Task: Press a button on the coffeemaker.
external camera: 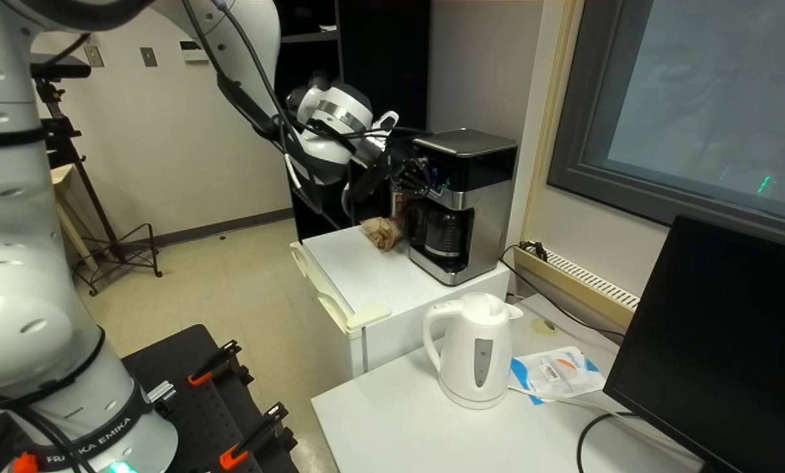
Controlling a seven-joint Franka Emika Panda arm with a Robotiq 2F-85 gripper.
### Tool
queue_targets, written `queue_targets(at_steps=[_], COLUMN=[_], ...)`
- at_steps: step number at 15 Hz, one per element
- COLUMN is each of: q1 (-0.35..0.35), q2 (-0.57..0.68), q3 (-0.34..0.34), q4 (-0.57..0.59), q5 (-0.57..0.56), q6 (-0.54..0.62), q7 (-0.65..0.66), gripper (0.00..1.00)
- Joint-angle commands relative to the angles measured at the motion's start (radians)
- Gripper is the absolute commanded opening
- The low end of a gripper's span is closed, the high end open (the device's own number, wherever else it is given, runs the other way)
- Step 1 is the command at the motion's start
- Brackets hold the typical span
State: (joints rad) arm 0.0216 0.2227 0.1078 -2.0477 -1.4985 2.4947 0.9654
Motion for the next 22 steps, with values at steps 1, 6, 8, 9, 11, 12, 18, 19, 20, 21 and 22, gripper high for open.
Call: queue_targets(at_steps=[1,6,8,9,11,12,18,19,20,21,22], q1=[0.019,0.02,0.02,0.019,0.018,0.018,0.017,0.016,0.016,0.015,0.015], q2=[0.027,0.031,0.032,0.033,0.036,0.037,0.02,0.006,-0.018,-0.043,-0.059], q3=[-0.017,-0.022,-0.023,-0.024,-0.026,-0.027,-0.026,-0.025,-0.023,-0.022,-0.022], q4=[0.029,0.043,0.047,0.049,0.054,0.056,0.033,0.016,-0.013,-0.042,-0.062], q5=[-0.022,-0.029,-0.031,-0.033,-0.037,-0.039,-0.042,-0.035,-0.041,-0.045,-0.054], q6=[0.008,0.007,0.008,0.009,0.009,0.009,0.017,0.021,0.03,0.043,0.051], q7=[0.02,0.03,0.032,0.034,0.04,0.044,0.051,0.042,0.039,0.032,0.03], gripper=[0.04,0.04,0.04,0.04,0.04,0.04,0.03,0.03,0.03,0.04,0.04])
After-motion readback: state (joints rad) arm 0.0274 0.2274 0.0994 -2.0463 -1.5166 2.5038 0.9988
